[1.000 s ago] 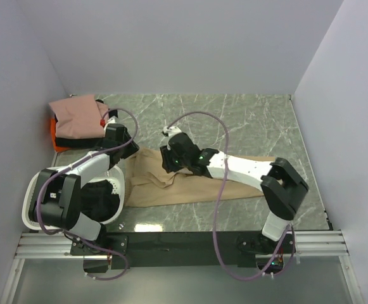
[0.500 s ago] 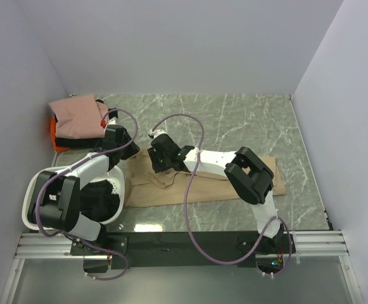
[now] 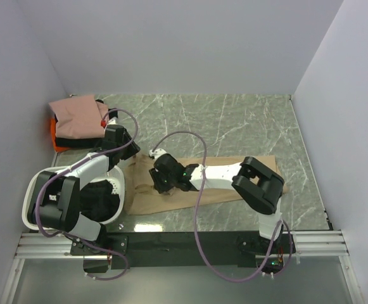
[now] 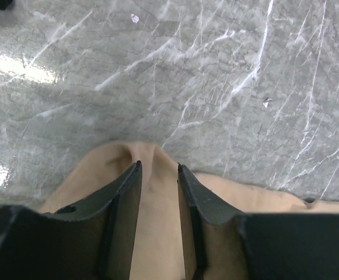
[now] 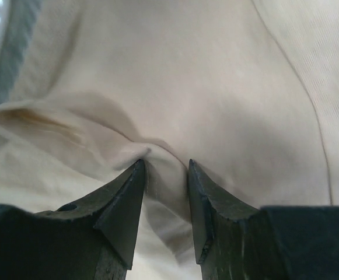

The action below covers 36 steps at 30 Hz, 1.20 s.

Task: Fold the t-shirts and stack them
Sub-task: Fold the tshirt

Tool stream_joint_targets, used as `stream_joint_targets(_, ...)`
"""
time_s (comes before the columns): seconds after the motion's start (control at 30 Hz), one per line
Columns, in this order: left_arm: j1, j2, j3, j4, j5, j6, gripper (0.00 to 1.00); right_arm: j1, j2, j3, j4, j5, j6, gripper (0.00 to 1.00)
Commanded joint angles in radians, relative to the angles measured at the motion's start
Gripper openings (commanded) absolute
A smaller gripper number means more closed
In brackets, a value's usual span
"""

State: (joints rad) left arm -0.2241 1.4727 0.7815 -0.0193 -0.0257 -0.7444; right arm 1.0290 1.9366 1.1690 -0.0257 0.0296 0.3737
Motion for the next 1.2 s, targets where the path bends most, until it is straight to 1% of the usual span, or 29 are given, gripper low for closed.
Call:
stream_joint_targets(0.0, -0.004, -0.017, 0.001, 0.032, 0.006, 0.017, 0.37, 0.009, -0.105, -0.086, -0.014, 0.055, 0.008, 0.44)
stream_joint_targets(0.13, -0.006, -0.009, 0.007, 0.032, 0.004, 0.016, 0.37, 0.011, -0.182, -0.155, -0.029, 0.098, 0.014, 0.43)
stream_joint_targets(0.33, -0.023, -0.047, 0.002, 0.022, -0.028, 0.016, 0.36, 0.009, -0.326, -0.193, -0.080, 0.164, 0.030, 0.44)
stream_joint_targets(0.4, -0.038, -0.063, 0.004, -0.007, -0.043, 0.013, 0.36, 0.003, -0.359, -0.200, -0.129, 0.232, 0.030, 0.44)
stream_joint_targets(0.43, -0.062, -0.077, 0.004, -0.013, -0.051, 0.011, 0.36, -0.003, -0.393, -0.210, -0.143, 0.251, 0.027, 0.44)
stream_joint_targets(0.47, -0.079, -0.083, 0.005, -0.030, -0.071, 0.010, 0.36, -0.012, -0.412, -0.218, -0.173, 0.292, 0.031, 0.47)
stream_joint_targets(0.6, -0.176, -0.100, -0.013, -0.062, -0.108, -0.012, 0.37, -0.107, -0.502, -0.302, -0.177, 0.308, 0.039, 0.50)
stream_joint_targets(0.63, -0.207, -0.094, -0.021, -0.062, -0.108, -0.024, 0.37, -0.166, -0.537, -0.349, -0.165, 0.291, 0.039, 0.50)
stream_joint_targets(0.7, -0.224, -0.083, -0.045, -0.053, -0.085, -0.036, 0.37, -0.223, -0.570, -0.417, -0.126, 0.250, 0.047, 0.51)
stream_joint_targets(0.73, -0.234, -0.069, -0.056, -0.045, -0.079, -0.052, 0.37, -0.281, -0.594, -0.436, -0.111, 0.234, 0.050, 0.51)
stream_joint_targets(0.83, -0.251, -0.025, -0.079, -0.018, -0.063, -0.065, 0.36, -0.358, -0.605, -0.473, -0.074, 0.196, 0.076, 0.52)
stream_joint_targets(0.97, -0.276, 0.058, -0.044, -0.014, -0.040, -0.058, 0.36, -0.401, -0.562, -0.479, -0.049, 0.176, 0.097, 0.51)
stream_joint_targets(1.07, -0.282, 0.126, -0.019, 0.004, -0.003, -0.055, 0.36, -0.406, -0.515, -0.471, -0.042, 0.152, 0.114, 0.51)
stream_joint_targets(1.17, -0.282, 0.190, 0.013, 0.007, 0.004, -0.050, 0.36, -0.405, -0.473, -0.474, -0.031, 0.124, 0.137, 0.51)
